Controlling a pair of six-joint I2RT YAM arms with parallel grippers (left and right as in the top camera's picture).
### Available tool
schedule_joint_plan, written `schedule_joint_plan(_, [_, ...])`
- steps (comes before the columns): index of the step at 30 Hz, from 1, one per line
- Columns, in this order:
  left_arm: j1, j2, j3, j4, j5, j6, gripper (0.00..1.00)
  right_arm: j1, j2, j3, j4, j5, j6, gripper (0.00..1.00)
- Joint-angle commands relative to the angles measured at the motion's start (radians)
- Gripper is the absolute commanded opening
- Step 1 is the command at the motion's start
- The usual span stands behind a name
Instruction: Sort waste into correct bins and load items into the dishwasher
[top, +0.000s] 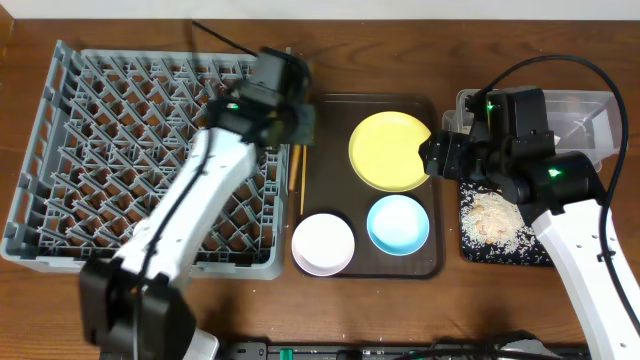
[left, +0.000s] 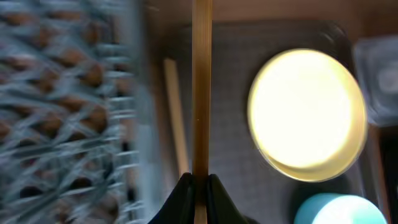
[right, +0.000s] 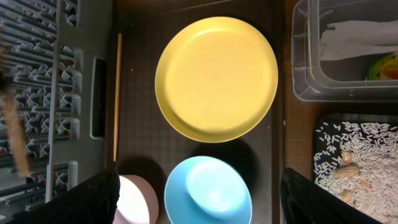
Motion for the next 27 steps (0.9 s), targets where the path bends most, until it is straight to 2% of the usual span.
schedule_joint_plan(1, [0.040, 0.015, -0.004, -0.049, -0.131, 0.003, 0.08, -0.005, 0.002, 0.005, 0.001, 0.000, -0.007, 0.80])
schedule_joint_plan(13, [0.058, 0.153, -0.062, -0.065, -0.167, 0.002, 0.08, -0.005, 0.002, 0.005, -0.005, 0.000, -0.007, 0.80])
schedule_joint_plan(15, [0.058, 0.156, -0.062, -0.065, -0.168, 0.003, 0.10, -0.005, 0.002, 0.005, -0.009, 0.000, -0.007, 0.80])
schedule_joint_plan(17, [0.058, 0.156, -0.062, -0.064, -0.167, 0.003, 0.17, -0.005, 0.002, 0.005, -0.009, 0.000, -0.006, 0.80])
schedule_joint_plan(27, [0.058, 0.131, -0.042, -0.081, -0.166, 0.002, 0.17, -0.005, 0.002, 0.005, -0.008, 0.000, -0.006, 0.79])
